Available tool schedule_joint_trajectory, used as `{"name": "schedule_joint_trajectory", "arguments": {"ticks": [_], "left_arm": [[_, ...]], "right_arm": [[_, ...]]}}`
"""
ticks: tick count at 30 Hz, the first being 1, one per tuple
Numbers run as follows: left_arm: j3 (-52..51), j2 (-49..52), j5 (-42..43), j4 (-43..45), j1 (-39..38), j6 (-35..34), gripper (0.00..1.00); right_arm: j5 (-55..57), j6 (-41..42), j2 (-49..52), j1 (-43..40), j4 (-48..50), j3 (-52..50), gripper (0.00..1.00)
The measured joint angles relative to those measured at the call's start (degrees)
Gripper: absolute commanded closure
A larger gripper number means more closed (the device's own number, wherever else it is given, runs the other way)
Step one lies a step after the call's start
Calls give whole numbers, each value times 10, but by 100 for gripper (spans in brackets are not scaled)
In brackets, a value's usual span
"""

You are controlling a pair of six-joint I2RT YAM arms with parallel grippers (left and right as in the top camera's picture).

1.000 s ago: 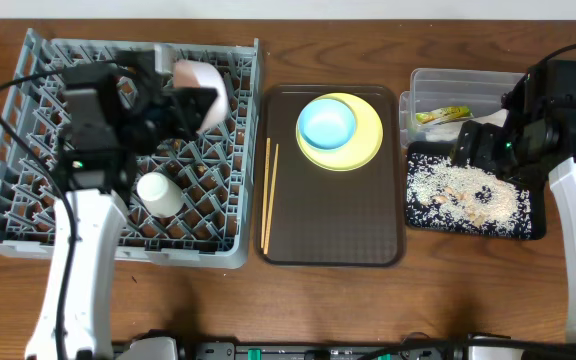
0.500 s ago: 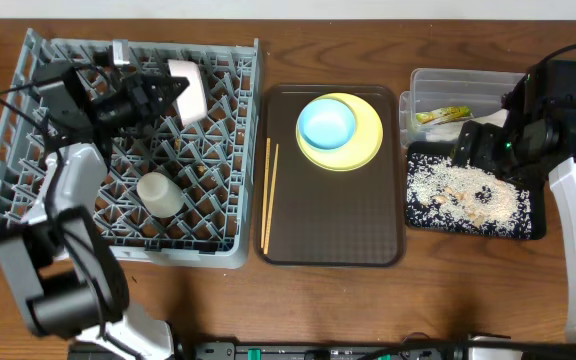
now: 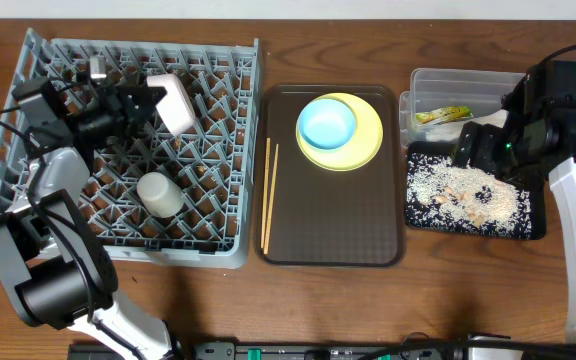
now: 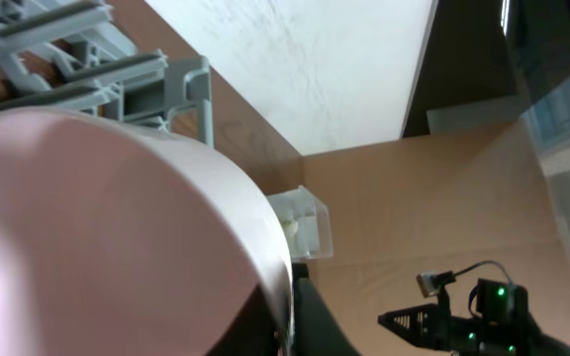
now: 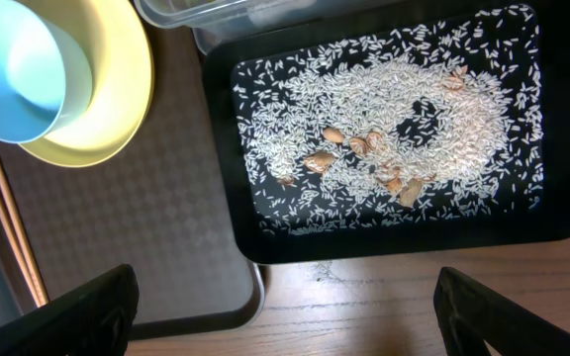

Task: Sort waste into correct bins and load items into the dishwasher
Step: 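Carry the white bowl with the left gripper into the dish rack and release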

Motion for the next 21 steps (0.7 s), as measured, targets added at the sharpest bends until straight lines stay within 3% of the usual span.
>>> {"name": "schedule_joint_trajectory", "arguments": {"ticks": [6, 10, 16, 21], "left_arm": [[-7, 0, 2, -4, 26, 0, 53], [-12, 0, 1, -24, 48, 11, 43], [-14, 0, -2, -32, 79, 13, 38], [-14, 0, -26, -81, 105, 31, 27]], "right_arm": [[0, 0, 0, 0, 0, 0, 7], [0, 0, 0, 0, 0, 0, 7], [0, 0, 0, 0, 0, 0, 7], [0, 0, 0, 0, 0, 0, 7]]}}
